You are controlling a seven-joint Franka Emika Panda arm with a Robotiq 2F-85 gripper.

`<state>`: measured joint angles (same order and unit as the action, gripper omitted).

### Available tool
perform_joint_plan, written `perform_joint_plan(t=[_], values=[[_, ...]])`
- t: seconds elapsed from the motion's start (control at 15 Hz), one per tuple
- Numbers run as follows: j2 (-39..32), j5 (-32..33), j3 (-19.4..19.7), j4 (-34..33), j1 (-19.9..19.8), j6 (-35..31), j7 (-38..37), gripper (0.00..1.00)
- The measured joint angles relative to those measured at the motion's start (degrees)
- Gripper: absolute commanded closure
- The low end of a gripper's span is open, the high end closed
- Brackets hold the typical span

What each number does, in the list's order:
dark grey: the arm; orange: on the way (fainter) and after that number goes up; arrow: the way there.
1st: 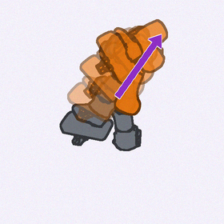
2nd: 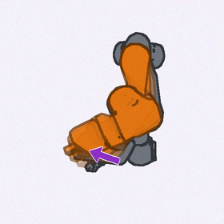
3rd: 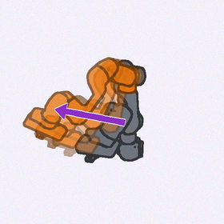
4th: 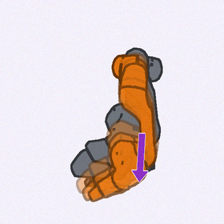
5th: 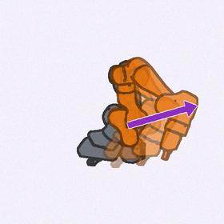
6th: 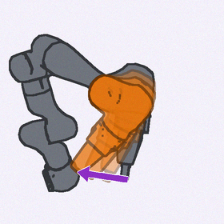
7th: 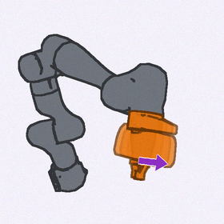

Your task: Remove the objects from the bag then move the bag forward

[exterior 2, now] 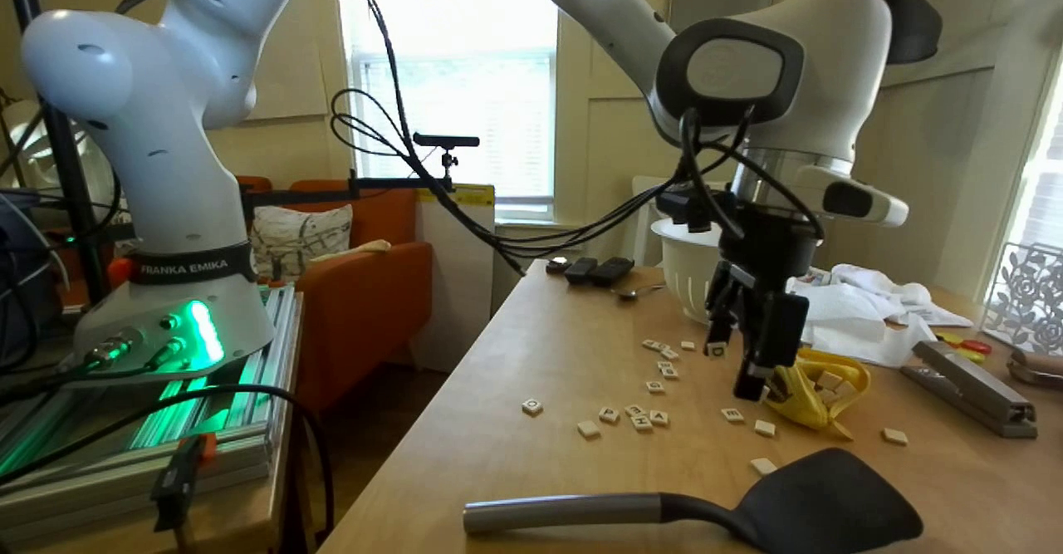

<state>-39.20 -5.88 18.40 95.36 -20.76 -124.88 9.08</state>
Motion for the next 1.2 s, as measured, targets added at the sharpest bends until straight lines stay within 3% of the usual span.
perform_joint_plan(t=[0.6,1.2], values=[[7.79,0.36,-3.16,24.1,-0.05,-19.25,2.1,0.0],[8.11,0.45,-4.79,31.08,0.03,-30.09,2.1,0.0]])
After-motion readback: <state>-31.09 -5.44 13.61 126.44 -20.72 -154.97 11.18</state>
